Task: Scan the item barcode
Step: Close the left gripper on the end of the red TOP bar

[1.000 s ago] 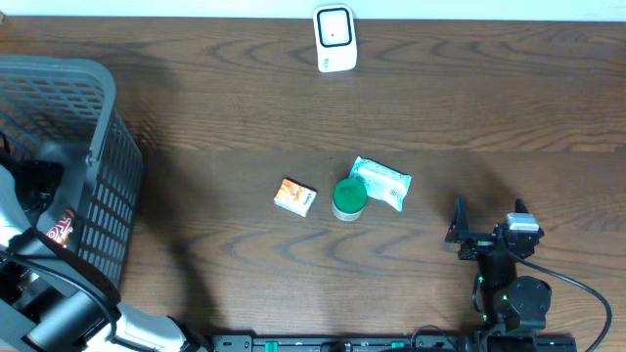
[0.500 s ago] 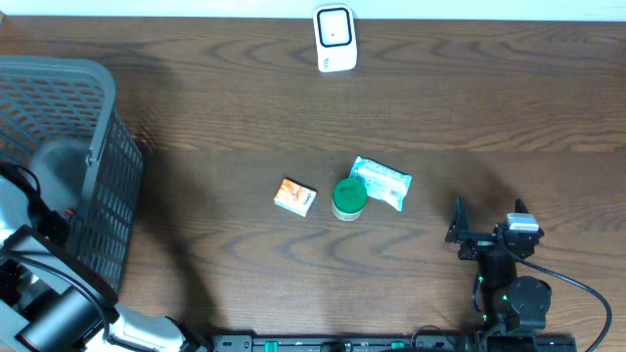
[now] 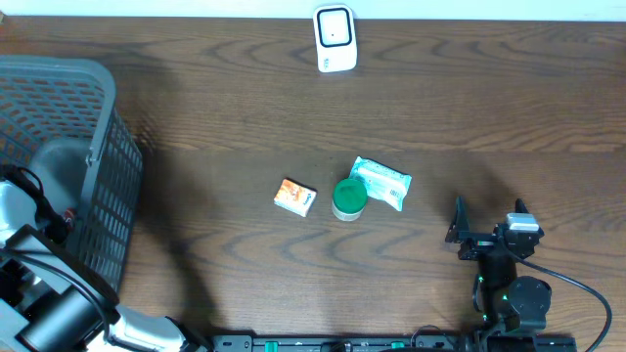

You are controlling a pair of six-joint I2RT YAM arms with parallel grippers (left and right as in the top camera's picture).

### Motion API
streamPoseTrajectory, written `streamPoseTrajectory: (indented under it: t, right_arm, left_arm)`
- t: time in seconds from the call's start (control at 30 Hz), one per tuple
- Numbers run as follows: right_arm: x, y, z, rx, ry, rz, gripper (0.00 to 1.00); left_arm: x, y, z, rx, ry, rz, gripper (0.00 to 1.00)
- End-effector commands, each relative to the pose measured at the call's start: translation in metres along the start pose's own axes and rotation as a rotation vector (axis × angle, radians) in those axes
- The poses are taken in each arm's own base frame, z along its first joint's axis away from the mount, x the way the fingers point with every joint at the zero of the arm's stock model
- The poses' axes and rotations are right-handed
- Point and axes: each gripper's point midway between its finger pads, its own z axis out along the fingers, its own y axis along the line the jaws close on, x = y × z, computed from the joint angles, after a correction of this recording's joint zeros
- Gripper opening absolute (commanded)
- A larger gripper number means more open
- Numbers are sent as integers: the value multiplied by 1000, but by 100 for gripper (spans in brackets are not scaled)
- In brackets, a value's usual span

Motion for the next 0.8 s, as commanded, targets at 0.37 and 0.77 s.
streamPoseTrajectory:
  t: [0.37, 0.77]
  right_arm:
    - [0, 0, 0, -2, 0, 13, 99]
    - [0, 0, 0, -2, 0, 13, 99]
  left_arm:
    - [-24, -45, -33, 254, -93, 53, 93]
    - [-10, -55, 10, 176, -75, 24, 93]
